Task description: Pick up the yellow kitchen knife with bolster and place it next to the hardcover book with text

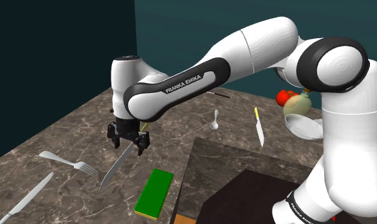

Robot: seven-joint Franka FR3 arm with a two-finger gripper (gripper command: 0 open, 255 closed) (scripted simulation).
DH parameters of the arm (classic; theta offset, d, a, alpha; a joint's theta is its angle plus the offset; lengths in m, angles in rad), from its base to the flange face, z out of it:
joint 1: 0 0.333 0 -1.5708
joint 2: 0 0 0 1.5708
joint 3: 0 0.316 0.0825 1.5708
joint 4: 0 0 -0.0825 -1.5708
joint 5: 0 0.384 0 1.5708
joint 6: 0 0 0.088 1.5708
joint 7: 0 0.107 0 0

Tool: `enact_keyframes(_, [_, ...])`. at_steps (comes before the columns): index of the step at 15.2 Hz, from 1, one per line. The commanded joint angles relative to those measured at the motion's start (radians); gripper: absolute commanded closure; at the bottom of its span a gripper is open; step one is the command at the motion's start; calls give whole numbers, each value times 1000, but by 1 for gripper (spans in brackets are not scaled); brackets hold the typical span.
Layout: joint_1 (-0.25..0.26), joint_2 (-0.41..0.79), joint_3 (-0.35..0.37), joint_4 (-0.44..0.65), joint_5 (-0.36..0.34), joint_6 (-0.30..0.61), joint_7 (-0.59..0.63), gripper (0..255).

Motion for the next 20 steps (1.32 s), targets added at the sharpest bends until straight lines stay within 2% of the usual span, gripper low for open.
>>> enact_keyframes(1, [0, 0, 0, 0, 0, 0, 0, 255])
enact_keyframes(10, [0, 0, 0, 0, 0, 0, 0, 255])
enact_keyframes(20, [-11, -57, 19, 55, 29, -108, -9, 255])
